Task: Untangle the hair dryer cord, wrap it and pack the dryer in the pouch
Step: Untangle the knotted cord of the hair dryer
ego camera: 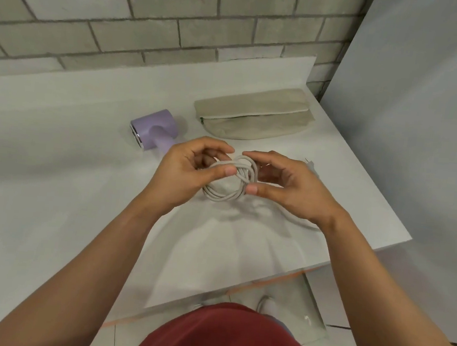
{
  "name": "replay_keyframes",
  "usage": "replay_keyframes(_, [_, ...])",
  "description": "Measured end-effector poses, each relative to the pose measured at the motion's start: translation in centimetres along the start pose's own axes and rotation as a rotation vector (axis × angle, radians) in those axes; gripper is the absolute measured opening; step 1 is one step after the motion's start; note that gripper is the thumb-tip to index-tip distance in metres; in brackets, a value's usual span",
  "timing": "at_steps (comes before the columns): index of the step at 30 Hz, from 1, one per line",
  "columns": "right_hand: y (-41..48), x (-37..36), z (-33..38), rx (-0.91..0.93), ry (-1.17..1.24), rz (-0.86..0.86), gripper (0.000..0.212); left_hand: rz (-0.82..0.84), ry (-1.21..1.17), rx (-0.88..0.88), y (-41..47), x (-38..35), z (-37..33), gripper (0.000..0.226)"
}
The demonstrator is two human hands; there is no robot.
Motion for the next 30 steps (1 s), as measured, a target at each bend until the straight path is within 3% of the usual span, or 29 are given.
replay_keyframes(7, [-0.5,0.6,0.1,-0.063,0.314,-0.048,0.041,0.144,-0.038,0.000,0.9,-1.8,-0.5,0.015])
replay_keyframes(11, [-0.6,0.2,0.9,-0.076,0.216,0.033,0.040,0.174,-0.041,0.018,1.6,-2.0,-0.8,0.020])
replay_keyframes(18, [0.5,1.3,2.0,-0.026,0.098,-0.065,0.012,0.161,-0.046,0.065,2.3,-3.3,-0.2,0.024])
replay_keyframes(22, [0.9,1.1,2.3,-0.028,0.088,-0.118,0.031,0.159,-0.179,0.140,2.8,-3.3,0.9,0.011])
replay_keyframes(24, [1.0,0.5,2.7,-0.022,0.041,-0.102,0.043,0.203,-0.179,0.152,2.8,-3.5,0.8,0.016])
replay_keyframes(30, [1.3,0.3,2.9,-0.085,-0.049,-0.173,0.027,0.217,-0.096,0.143,2.8,-3.5,0.4,0.016])
Point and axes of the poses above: each hand's wrist, its own y-axis towards the middle knuckle, its own x-axis out of the back of the hand, z = x × y, the point moved 9 cm from there along y, towards the middle knuckle, and after that the axes turned 6 degrees about y, right-handed, at the moved point
